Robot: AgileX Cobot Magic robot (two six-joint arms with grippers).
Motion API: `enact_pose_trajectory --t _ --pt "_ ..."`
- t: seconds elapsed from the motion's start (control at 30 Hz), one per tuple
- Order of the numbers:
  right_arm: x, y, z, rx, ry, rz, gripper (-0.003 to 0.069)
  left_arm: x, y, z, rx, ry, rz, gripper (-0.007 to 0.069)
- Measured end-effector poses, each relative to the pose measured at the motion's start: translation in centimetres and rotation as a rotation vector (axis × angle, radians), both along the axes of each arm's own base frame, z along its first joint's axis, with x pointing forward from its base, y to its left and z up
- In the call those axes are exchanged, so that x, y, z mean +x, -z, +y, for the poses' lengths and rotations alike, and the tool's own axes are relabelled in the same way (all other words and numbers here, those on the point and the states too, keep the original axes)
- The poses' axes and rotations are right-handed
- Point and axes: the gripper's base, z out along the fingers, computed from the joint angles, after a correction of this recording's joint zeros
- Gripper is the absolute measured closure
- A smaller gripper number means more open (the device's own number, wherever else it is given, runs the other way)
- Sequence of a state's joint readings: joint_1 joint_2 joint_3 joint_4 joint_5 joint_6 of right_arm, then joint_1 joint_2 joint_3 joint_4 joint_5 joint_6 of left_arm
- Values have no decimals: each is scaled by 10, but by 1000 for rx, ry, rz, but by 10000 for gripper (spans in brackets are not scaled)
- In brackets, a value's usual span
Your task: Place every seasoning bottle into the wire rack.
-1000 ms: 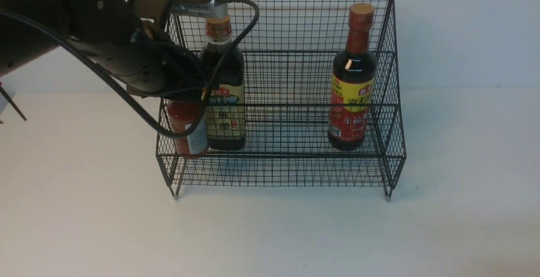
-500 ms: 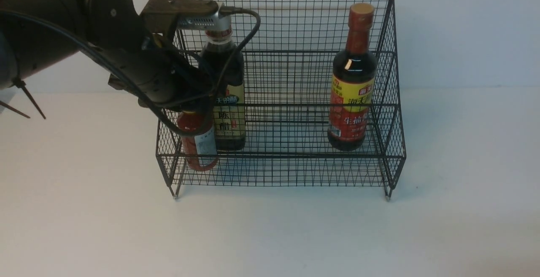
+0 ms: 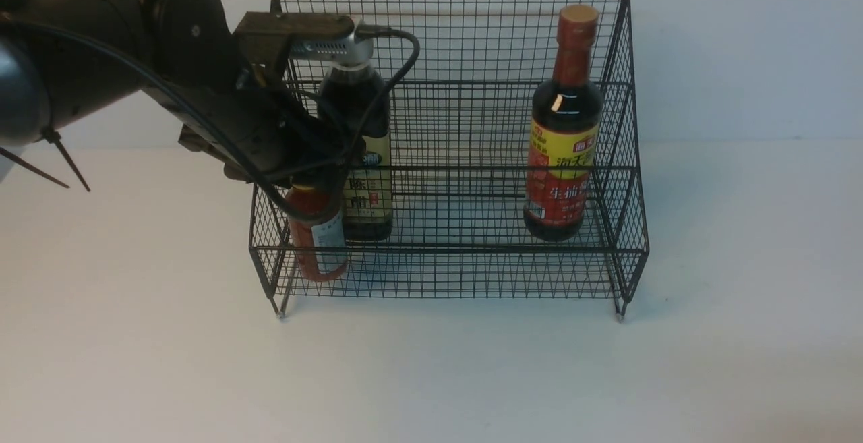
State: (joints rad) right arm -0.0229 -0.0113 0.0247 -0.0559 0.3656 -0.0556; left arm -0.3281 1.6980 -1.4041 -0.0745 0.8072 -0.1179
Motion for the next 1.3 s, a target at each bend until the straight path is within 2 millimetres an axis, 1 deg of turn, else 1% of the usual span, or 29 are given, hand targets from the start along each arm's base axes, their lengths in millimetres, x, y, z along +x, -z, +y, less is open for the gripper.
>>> enact_pose_trajectory --t 0.13,0.17,0.27,0.33,0.4,0.47,0.5,0.57,0.6,0.73,0.77,0.8,0.83,0.87,1.03,1.07,1.1,1.17,1.2,1.23,1.27,1.3 --pt "0 0 0 0 0 0 673 0 -2 0 -2 0 -7 177" --pt "0 0 0 0 0 0 673 0 -2 0 -2 0 -7 172" --pt "0 0 0 0 0 0 673 0 -2 0 -3 -1 -6 109" --pt "0 0 0 0 0 0 673 -1 -4 0 -3 -1 -7 91" --pt "0 0 0 0 0 0 673 -4 -9 1 -5 0 -14 87" --pt "0 0 0 0 0 0 673 -10 -21 3 -13 1 -37 83" --pt "0 0 0 0 0 0 673 -11 -22 4 -15 1 -41 83" --pt "0 0 0 0 0 0 673 -19 -36 6 -26 1 -75 83" --pt "0 0 0 0 0 0 673 -27 -49 9 -36 2 -104 83" --pt "0 0 0 0 0 0 673 -50 -74 19 -19 8 -134 95" --pt "0 0 0 0 0 0 673 -58 -81 23 -1 10 -132 113" --pt "0 0 0 0 0 0 673 -70 -89 28 21 11 -126 150" --pt "0 0 0 0 0 0 673 -74 -92 30 26 10 -132 165" --pt "0 0 0 0 0 0 673 -83 -97 34 47 10 -122 200" --pt "0 0 0 0 0 0 673 -145 -136 63 130 1 -166 526" --pt "0 0 0 0 0 0 673 -160 -145 69 146 12 -196 576" --pt "0 0 0 0 0 0 673 -172 -150 74 150 19 -225 601" --pt "0 0 0 0 0 0 673 -191 -154 81 148 24 -264 620" --pt "0 0 0 0 0 0 673 -201 -154 84 145 29 -273 624" --pt "0 0 0 0 0 0 673 -217 -149 88 130 36 -280 629" --pt "0 0 0 0 0 0 673 -221 -147 89 127 37 -281 629" --pt "0 0 0 0 0 0 673 -234 -141 91 104 46 -292 629"
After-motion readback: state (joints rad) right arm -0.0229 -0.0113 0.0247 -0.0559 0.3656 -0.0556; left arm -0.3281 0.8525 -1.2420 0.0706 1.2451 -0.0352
